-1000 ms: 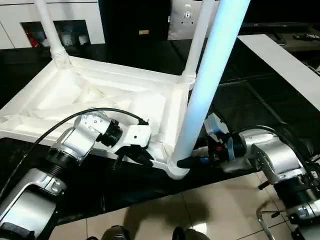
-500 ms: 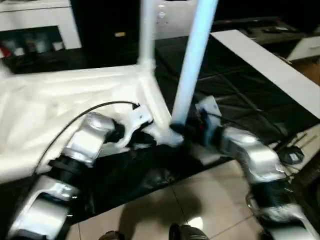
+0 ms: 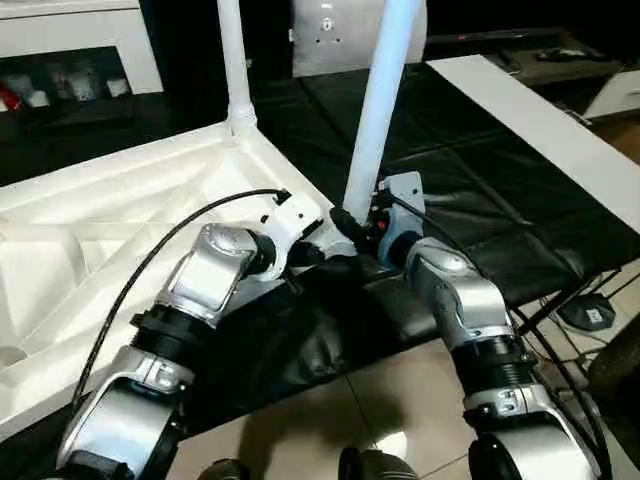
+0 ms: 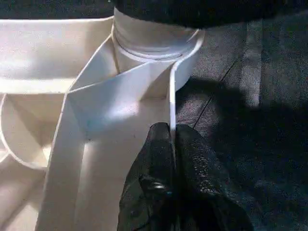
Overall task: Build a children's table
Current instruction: Rotate leg to tighten
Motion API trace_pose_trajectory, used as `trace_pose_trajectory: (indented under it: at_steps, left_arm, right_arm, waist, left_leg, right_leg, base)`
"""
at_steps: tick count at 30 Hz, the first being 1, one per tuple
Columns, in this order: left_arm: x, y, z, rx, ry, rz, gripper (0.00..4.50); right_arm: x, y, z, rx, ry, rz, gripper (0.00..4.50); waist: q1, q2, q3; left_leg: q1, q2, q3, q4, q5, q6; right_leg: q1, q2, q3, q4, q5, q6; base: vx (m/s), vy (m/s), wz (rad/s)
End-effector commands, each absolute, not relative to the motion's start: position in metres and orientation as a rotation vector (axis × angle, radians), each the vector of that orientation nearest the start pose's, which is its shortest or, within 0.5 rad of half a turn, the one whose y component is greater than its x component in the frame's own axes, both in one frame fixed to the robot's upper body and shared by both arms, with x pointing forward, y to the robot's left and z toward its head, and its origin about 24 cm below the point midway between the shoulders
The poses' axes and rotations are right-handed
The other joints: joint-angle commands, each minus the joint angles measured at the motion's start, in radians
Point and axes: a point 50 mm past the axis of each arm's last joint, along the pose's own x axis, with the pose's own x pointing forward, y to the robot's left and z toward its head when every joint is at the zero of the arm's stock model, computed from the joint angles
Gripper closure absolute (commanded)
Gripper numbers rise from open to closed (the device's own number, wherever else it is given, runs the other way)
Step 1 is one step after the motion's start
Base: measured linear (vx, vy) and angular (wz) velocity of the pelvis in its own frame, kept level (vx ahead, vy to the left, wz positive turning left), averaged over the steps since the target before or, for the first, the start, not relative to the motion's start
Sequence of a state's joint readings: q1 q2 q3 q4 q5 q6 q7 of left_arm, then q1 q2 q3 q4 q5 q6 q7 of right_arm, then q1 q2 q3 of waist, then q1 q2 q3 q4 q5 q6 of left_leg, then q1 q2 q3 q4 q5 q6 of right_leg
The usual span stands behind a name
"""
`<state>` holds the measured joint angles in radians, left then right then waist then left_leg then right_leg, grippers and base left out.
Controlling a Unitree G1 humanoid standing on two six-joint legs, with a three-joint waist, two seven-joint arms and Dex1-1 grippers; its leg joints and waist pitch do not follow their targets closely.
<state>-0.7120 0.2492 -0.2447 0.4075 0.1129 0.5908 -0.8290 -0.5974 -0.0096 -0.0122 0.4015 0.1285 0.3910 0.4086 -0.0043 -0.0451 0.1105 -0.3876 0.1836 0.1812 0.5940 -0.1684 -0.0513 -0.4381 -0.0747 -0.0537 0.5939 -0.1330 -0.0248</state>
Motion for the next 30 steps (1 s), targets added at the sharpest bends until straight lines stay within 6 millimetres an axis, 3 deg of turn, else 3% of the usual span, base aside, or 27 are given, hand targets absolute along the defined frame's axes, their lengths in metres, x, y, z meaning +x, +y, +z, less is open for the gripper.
trace_pose_trajectory:
  at_steps: [1, 3, 4, 5, 6, 8, 11, 12, 14, 15, 16, 19, 20, 22, 23, 24, 26, 27, 30]
  left_arm:
    - [0.354, 0.099, 0.117, 0.461, 0.379, -0.932, 4.50]
    - [0.353, 0.105, 0.113, 0.493, 0.382, -0.977, 4.50]
    - [0.353, 0.106, 0.112, 0.500, 0.380, -0.991, 4.50]
    - [0.351, 0.108, 0.109, 0.509, 0.387, -1.027, 4.50]
    - [0.350, 0.109, 0.107, 0.512, 0.393, -1.047, 4.50]
    - [0.346, 0.112, 0.103, 0.536, 0.394, -1.104, 4.50]
    - [0.339, 0.114, 0.098, 0.541, 0.386, -1.201, 4.50]
    - [0.334, 0.115, 0.095, 0.571, 0.373, -1.280, 4.50]
    - [0.327, 0.116, 0.092, 0.601, 0.368, -1.398, 4.50]
    - [0.325, 0.116, 0.092, 0.602, 0.373, -1.453, 4.50]
    - [0.324, 0.115, 0.092, 0.604, 0.371, -1.467, 4.50]
    - [0.321, 0.115, 0.091, 0.637, 0.381, -1.540, 4.50]
    - [0.320, 0.114, 0.091, 0.643, 0.386, -1.566, 4.50]
    - [0.316, 0.112, 0.091, 0.674, 0.390, -1.641, 4.50]
    - [0.316, 0.112, 0.091, 0.674, 0.390, -1.641, 4.50]
    - [0.315, 0.111, 0.091, 0.688, 0.385, -1.672, 4.50]
    - [0.314, 0.110, 0.091, 0.700, 0.385, -1.690, 4.50]
    - [0.314, 0.109, 0.091, 0.719, 0.388, -1.713, 4.50]
    - [0.314, 0.108, 0.092, 0.724, 0.383, -1.731, 4.50]
  right_arm:
    - [0.340, -0.082, 0.084, 0.119, 0.212, 0.656, 0.96]
    - [0.333, -0.096, 0.085, 0.094, 0.174, 0.710, 0.85]
    - [0.332, -0.100, 0.085, 0.087, 0.168, 0.722, 0.73]
    - [0.326, -0.108, 0.087, 0.079, 0.149, 0.764, 0.60]
    - [0.323, -0.112, 0.088, 0.076, 0.140, 0.787, 0.52]
    - [0.317, -0.122, 0.088, 0.048, 0.129, 0.825, 0.40]
    - [0.308, -0.132, 0.089, 0.029, 0.124, 0.894, 0.15]
    - [0.304, -0.139, 0.090, -0.003, 0.132, 0.952, 0.06]
    - [0.300, -0.149, 0.094, -0.029, 0.145, 1.027, 0.01]
    - [0.300, -0.154, 0.098, -0.020, 0.148, 1.052, 0.01]
    - [0.300, -0.156, 0.099, -0.016, 0.146, 1.056, 0.01]
    - [0.296, -0.159, 0.101, -0.075, 0.164, 1.138, 0.01]
    - [0.294, -0.158, 0.101, -0.089, 0.175, 1.173, 0.01]
    - [0.290, -0.157, 0.102, -0.098, 0.204, 1.280, 0.01]
    - [0.290, -0.157, 0.102, -0.098, 0.204, 1.280, 0.01]
    - [0.289, -0.154, 0.103, -0.102, 0.220, 1.338, 0.18]
    - [0.288, -0.152, 0.102, -0.109, 0.234, 1.370, 0.18]
    - [0.286, -0.150, 0.100, -0.113, 0.261, 1.418, 0.48]
    - [0.285, -0.148, 0.097, -0.122, 0.293, 1.457, 0.58]
  waist:
    - [0.011, 0.032, -0.113]
    - [0.017, 0.029, -0.113]
    - [0.022, 0.041, -0.111]
    - [0.029, 0.061, -0.112]
    - [0.034, 0.047, -0.112]
    - [0.041, 0.047, -0.112]
    - [0.046, 0.052, -0.112]
    - [0.051, 0.068, -0.105]
    - [0.054, 0.059, -0.100]
    - [0.057, 0.061, -0.100]
    - [0.061, 0.059, -0.094]
    - [0.066, 0.065, -0.083]
    - [0.065, 0.063, -0.084]
    - [0.065, 0.052, -0.079]
    - [0.065, 0.054, -0.079]
    - [0.062, 0.044, -0.078]
    - [0.063, 0.048, -0.076]
    - [0.062, 0.046, -0.075]
    - [0.059, 0.042, -0.072]
  left_leg:
    - [0.017, 0.032, -0.009, -0.055, -0.109, 0.067]
    - [0.017, 0.032, -0.008, -0.056, -0.139, 0.066]
    - [0.019, 0.032, -0.009, -0.058, -0.167, 0.058]
    - [0.022, 0.031, -0.014, -0.057, -0.182, 0.050]
    - [0.023, 0.032, -0.014, -0.059, -0.217, 0.045]
    - [0.019, 0.031, -0.013, -0.057, -0.209, 0.046]
    - [0.021, 0.031, -0.012, -0.056, -0.215, 0.035]
    - [0.027, 0.032, -0.014, -0.059, -0.258, 0.036]
    - [0.026, 0.034, -0.015, -0.061, -0.272, 0.041]
    - [0.028, 0.035, -0.013, -0.062, -0.271, 0.043]
    - [0.032, 0.037, -0.009, -0.062, -0.275, 0.043]
    - [0.040, 0.039, -0.012, -0.067, -0.333, 0.024]
    - [0.043, 0.039, -0.013, -0.066, -0.343, 0.019]
    - [0.036, 0.040, -0.016, -0.070, -0.330, 0.027]
    - [0.035, 0.041, -0.016, -0.070, -0.330, 0.029]
    - [0.029, 0.041, -0.016, -0.072, -0.318, 0.034]
    - [0.028, 0.041, -0.017, -0.071, -0.309, 0.039]
    - [0.027, 0.040, -0.016, -0.071, -0.311, 0.040]
    - [0.026, 0.042, -0.018, -0.073, -0.300, 0.039]
  right_leg:
    - [0.079, -0.054, 0.040, -0.048, -0.084, -0.263]
    - [0.083, -0.055, 0.040, -0.053, -0.107, -0.259]
    - [0.082, -0.053, 0.039, -0.060, -0.125, -0.252]
    - [0.082, -0.055, 0.037, -0.057, -0.135, -0.255]
    - [0.087, -0.054, 0.037, -0.062, -0.165, -0.244]
    - [0.086, -0.057, 0.037, -0.064, -0.205, -0.234]
    - [0.081, -0.057, 0.036, -0.067, -0.264, -0.223]
    - [0.076, -0.056, 0.033, -0.082, -0.309, -0.205]
    - [0.077, -0.055, 0.032, -0.079, -0.321, -0.206]
    - [0.075, -0.056, 0.033, -0.079, -0.327, -0.207]
    - [0.065, -0.056, 0.034, -0.084, -0.347, -0.205]
    - [0.059, -0.057, 0.028, -0.093, -0.451, -0.180]
    - [0.059, -0.060, 0.029, -0.095, -0.470, -0.175]
    - [0.063, -0.062, 0.028, -0.095, -0.486, -0.165]
    - [0.063, -0.062, 0.028, -0.094, -0.491, -0.163]
    - [0.064, -0.062, 0.028, -0.094, -0.487, -0.160]
    - [0.062, -0.066, 0.029, -0.094, -0.504, -0.154]
    - [0.062, -0.066, 0.028, -0.096, -0.514, -0.151]
    - [0.060, -0.067, 0.029, -0.096, -0.530, -0.144]
  base:
    - [0.000, 0.000, 0.00]
    - [0.000, 0.000, 0.00]
    - [0.000, 0.000, 0.00]
    - [0.000, 0.000, 0.00]
    - [0.000, 0.000, 0.00]
    - [0.000, 0.000, 0.00]
    - [0.000, 0.000, 0.00]
    - [0.000, 0.000, 0.00]
    - [0.000, 0.000, 0.00]
    - [0.000, 0.000, 0.00]
    - [0.000, 0.000, 0.00]
    - [0.000, 0.000, 0.00]
    - [0.000, 0.000, 0.00]
    - [0.000, 0.000, 0.00]
    - [0.000, 0.000, 0.00]
    - [0.000, 0.000, 0.00]
    - [0.000, 0.000, 0.00]
    - [0.000, 0.000, 0.00]
    - [0.000, 0.000, 0.00]
